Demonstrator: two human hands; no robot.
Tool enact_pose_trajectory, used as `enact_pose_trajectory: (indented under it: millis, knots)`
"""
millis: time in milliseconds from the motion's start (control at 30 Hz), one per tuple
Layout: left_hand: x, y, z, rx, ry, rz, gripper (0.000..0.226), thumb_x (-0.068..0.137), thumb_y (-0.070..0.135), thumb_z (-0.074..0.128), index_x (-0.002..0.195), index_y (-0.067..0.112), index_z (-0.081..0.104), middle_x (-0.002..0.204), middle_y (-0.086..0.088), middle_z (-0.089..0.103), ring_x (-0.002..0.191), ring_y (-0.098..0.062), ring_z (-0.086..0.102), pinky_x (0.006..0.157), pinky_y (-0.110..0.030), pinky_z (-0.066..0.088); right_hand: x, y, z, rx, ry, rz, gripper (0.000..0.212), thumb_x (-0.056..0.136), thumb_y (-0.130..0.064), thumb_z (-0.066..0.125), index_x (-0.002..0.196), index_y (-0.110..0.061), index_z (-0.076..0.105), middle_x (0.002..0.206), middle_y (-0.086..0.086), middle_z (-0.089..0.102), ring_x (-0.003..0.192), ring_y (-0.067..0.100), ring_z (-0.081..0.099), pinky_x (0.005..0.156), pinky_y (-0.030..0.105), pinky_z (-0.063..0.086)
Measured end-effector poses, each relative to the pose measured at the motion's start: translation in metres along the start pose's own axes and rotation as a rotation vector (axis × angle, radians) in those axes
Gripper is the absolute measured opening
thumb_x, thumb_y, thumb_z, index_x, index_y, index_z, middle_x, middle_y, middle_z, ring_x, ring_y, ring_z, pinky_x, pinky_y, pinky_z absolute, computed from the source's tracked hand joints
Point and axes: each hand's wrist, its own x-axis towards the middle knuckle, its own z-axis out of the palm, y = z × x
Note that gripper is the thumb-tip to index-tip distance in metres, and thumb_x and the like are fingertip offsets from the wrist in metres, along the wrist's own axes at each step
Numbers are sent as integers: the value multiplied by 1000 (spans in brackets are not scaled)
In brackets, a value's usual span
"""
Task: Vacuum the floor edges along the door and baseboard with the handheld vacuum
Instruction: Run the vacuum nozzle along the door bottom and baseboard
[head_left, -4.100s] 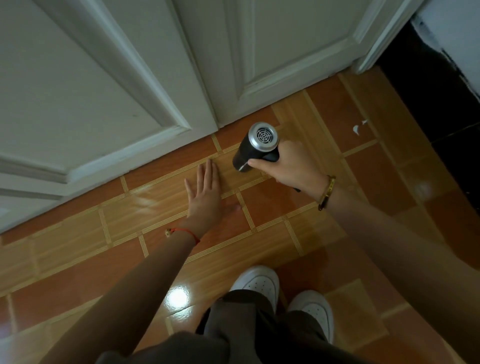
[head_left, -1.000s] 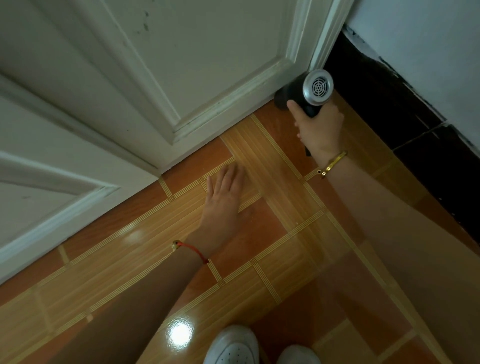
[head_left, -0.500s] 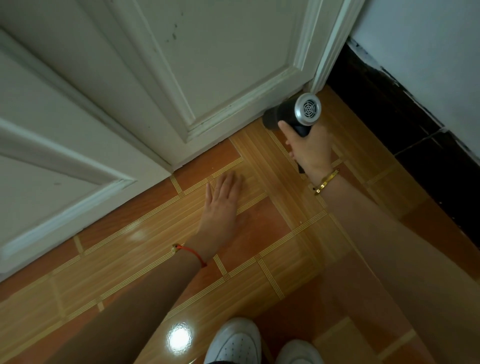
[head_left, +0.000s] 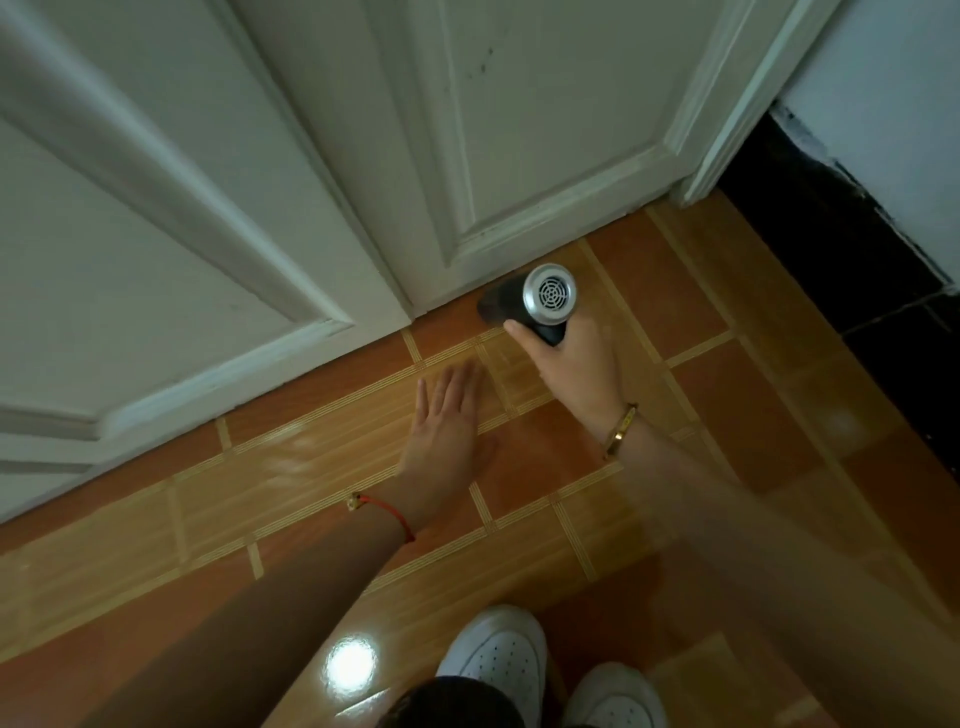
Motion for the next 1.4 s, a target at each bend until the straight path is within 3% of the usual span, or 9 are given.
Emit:
enact_pose_trajectory:
  millis: [167, 300, 433, 533, 667, 1000, 1133, 1400]
  knots:
    - [-16, -12, 7, -3, 14, -39, 84, 98, 46, 49, 158, 15, -3, 167, -7, -2, 153, -26, -8, 120, -48, -11, -7, -10, 10, -54, -67, -50, 50, 79, -48, 74, 116, -15, 65, 103, -3, 71, 92, 7, 63, 58, 1, 39]
    - [-22, -17, 7, 15, 14, -51, 85, 98, 48, 48, 157, 14, -2, 167, -8, -1, 153, -27, -7, 118, -46, -13, -3, -5, 1, -99, 46, -46, 54, 80, -48, 73, 119, -13, 62, 107, 0, 71, 95, 13, 66, 57, 4, 35]
    - [-28, -19, 4, 31, 2, -65, 85, 98, 48, 48, 157, 12, -2, 167, -9, -1, 153, -28, -6, 123, -50, -7, -3, -4, -1, -118, 54, -49, 54, 80, -50, 72, 118, -12, 63, 107, 1, 71, 95, 13, 65, 62, 11, 42]
    - [-33, -18, 2, 32, -6, -62, 84, 99, 46, 48, 157, 12, -3, 166, -10, -1, 153, -28, -6, 123, -50, -6, -11, -9, 12, -89, 24, -87, 53, 80, -49, 73, 117, -12, 64, 106, -2, 71, 94, 10, 65, 61, 4, 41]
    - [-44, -19, -2, 32, -16, -54, 82, 100, 44, 47, 157, 12, -3, 166, -10, -1, 153, -29, -6, 124, -52, -1, -25, -16, 35, -104, -40, -112, 54, 80, -56, 68, 113, -13, 64, 96, -3, 72, 85, 9, 66, 65, 22, 54]
    - [-76, -48, -1, 60, -105, -135, 79, 102, 44, 36, 156, 8, -8, 166, -11, -9, 153, -31, -9, 123, -52, 0, -54, -45, 86, -144, -146, -281, 58, 80, -58, 69, 120, -17, 60, 101, -4, 72, 86, 7, 63, 60, 22, 49]
    - [-88, -57, -1, 83, -124, -178, 77, 103, 45, 32, 155, 7, -9, 166, -14, -8, 153, -31, -10, 123, -52, -1, -63, -57, 105, -107, -249, -294, 57, 80, -56, 70, 122, -20, 59, 106, -5, 72, 94, 12, 68, 69, 25, 55]
    - [-97, -56, -3, 83, -147, -190, 75, 104, 44, 31, 156, 8, -8, 165, -14, -11, 152, -31, -13, 123, -52, 0, -69, -65, 116, -218, -371, -448, 63, 81, -56, 68, 131, -21, 52, 107, -3, 73, 92, 16, 70, 68, 35, 59]
